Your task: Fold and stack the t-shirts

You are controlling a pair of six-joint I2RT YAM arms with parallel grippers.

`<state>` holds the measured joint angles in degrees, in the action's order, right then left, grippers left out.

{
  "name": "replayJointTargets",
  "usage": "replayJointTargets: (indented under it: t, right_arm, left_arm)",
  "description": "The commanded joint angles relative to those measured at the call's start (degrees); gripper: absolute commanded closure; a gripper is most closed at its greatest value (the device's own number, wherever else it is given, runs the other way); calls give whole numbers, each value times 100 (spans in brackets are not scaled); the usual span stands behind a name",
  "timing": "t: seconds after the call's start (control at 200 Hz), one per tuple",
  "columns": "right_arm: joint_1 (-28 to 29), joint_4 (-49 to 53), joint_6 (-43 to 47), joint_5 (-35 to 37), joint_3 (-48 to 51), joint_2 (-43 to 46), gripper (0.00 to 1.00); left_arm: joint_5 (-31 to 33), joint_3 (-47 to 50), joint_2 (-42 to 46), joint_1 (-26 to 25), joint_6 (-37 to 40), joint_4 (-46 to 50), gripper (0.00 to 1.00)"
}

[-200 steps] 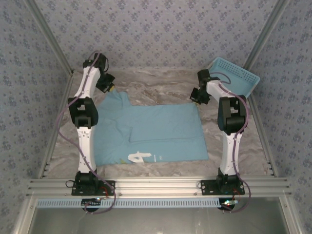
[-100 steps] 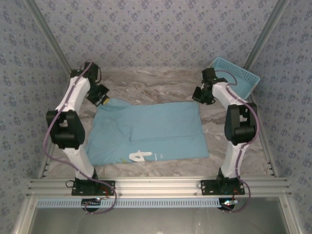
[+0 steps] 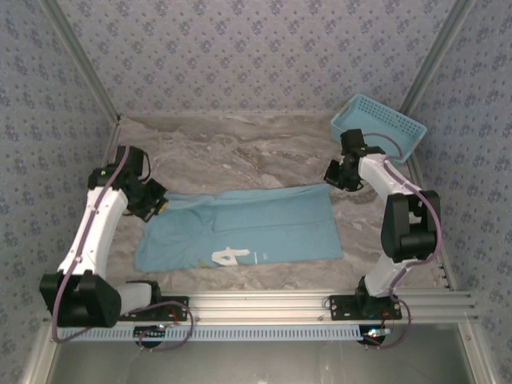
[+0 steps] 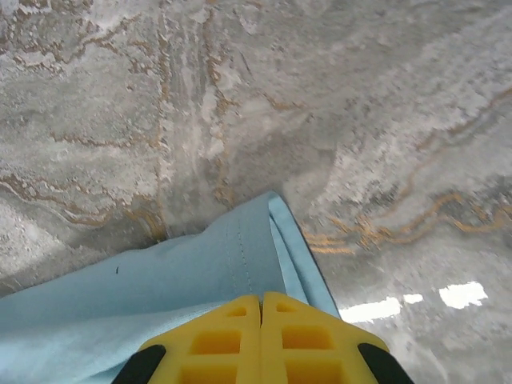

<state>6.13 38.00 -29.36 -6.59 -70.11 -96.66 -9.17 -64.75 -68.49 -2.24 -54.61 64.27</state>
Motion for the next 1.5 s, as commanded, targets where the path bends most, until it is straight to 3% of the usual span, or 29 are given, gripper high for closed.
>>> replayJointTargets:
  t: [0.0,0.739,1.039,1.099,1.334,1.434,1.494]
  right_arm:
    - [-36,145,-184,136,449,274,100]
    - [256,477,-315,462,1516,1081,100]
    - [411,519,-288,730,1669,1110,100]
    - [444,531,-313,841,1710,1214,92]
    - [453,603,-488,934,1834,1376,89]
    - [444,711,-761,949,1919,1542,71]
    - [443,753,-915,936,1979,1657,65]
  left_arm:
    - [182,440,385,46,-167,415,100]
    - [1370,968,1742,38,-460,1676,100]
    - [1036,1540,2108,9,-658,1646,100]
    - [1019,1625,2172,-1,-709,1659,100]
    - [907,1947,2291,-105,-779,1599,100]
    - [895,2025,2292,-118,-771,1539,100]
    - [902,2083,2279,-111,-769,1527,100]
